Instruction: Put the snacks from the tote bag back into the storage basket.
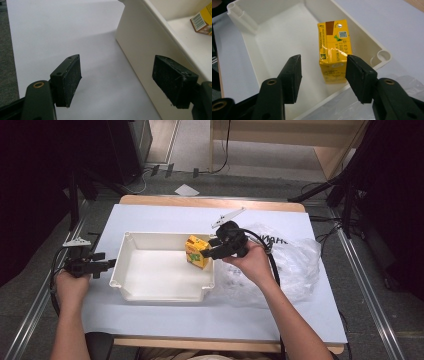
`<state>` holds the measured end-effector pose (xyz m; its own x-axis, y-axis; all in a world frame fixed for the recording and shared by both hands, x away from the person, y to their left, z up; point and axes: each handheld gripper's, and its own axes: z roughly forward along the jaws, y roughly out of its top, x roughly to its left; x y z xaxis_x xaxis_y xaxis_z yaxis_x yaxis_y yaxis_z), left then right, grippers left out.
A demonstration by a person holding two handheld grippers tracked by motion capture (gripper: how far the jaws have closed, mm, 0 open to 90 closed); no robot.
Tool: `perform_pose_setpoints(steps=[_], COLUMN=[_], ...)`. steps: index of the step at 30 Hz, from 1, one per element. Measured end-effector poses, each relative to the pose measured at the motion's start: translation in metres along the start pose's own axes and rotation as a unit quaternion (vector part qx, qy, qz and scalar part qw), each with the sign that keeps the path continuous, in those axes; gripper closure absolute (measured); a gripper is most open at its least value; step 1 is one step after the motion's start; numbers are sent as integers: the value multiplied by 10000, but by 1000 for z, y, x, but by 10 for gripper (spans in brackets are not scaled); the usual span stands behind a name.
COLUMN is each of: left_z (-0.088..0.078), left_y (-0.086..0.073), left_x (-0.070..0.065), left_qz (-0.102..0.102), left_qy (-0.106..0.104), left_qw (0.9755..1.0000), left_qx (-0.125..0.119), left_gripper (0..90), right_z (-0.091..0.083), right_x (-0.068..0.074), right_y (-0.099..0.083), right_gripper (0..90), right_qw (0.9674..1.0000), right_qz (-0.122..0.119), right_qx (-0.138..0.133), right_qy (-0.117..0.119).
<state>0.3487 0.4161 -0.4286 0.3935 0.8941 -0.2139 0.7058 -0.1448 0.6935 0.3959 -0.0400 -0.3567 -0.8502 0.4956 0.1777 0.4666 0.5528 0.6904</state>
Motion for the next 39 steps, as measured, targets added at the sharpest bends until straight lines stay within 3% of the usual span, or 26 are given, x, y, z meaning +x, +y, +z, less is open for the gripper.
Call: perform_pose_setpoints(steps=[6, 16, 22, 27, 39], left_z=[0, 5, 6, 6, 6], left_y=[0, 3, 5, 5, 5], left_x=[1, -1, -2, -2, -1], left_qz=[-15, 82, 98, 92, 74], left_qy=[18, 51, 40, 32, 3], left_qw=[10000, 9999, 9999, 9999, 10000], left_qx=[-9, 87, 89, 100, 66], left_gripper=[244, 245, 245, 246, 246], right_z=[2, 12, 24, 29, 43], right_x=[5, 6, 8, 3, 3], right_y=[-4, -12, -17, -19, -20], right_gripper=[622, 896, 900, 900, 900], right_qw=[9999, 9996, 9994, 9996, 9993], right_qz=[-135, -125, -186, -46, -42], right_qx=[12, 58, 189, 174, 310], right_qy=[34, 266, 231, 216, 227])
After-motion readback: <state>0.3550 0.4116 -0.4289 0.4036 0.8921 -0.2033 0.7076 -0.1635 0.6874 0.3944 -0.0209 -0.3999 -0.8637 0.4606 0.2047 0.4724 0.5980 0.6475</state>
